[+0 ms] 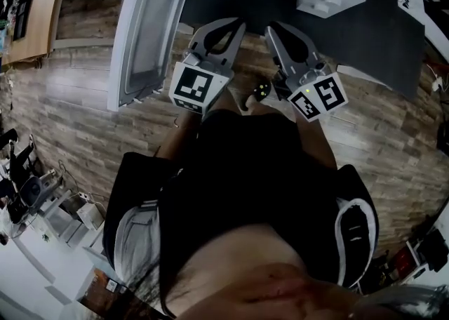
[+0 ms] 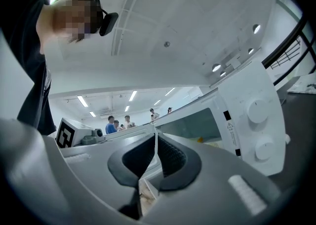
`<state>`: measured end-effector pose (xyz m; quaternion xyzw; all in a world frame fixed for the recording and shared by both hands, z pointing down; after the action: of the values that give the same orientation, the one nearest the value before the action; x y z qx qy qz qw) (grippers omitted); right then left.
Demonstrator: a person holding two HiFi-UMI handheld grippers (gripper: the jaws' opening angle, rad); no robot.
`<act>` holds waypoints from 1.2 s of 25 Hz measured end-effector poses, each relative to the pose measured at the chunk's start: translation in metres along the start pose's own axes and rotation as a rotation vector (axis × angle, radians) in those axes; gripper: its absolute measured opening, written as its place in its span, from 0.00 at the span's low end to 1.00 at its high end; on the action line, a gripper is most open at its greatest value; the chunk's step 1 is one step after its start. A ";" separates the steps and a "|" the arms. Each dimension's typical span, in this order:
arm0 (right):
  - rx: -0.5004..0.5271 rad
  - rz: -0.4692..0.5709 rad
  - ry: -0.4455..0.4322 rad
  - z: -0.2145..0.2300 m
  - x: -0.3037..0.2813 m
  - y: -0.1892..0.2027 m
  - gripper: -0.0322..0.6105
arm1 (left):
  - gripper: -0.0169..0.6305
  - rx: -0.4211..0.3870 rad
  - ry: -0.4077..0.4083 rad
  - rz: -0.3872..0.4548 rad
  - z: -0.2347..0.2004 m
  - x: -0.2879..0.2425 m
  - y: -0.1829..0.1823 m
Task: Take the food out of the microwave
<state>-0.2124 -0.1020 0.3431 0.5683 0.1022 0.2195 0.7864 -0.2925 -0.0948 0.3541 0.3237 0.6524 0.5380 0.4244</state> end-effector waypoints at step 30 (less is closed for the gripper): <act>-0.050 -0.020 0.011 0.012 -0.091 0.031 0.04 | 0.03 0.479 -0.042 0.142 -0.083 -0.027 0.035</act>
<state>-0.2953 -0.1466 0.3686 0.5463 0.1069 0.2172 0.8018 -0.3567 -0.1466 0.3990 0.4709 0.7280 0.3898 0.3103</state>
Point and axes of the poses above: the fingertips, and each gripper's own axes: x backward along the fingers, z to its right, y out of its underside, the point moved 2 cm from there along x, backward along the fingers, and after that the axes turned 2 degrees about x, right-handed, at the moved point
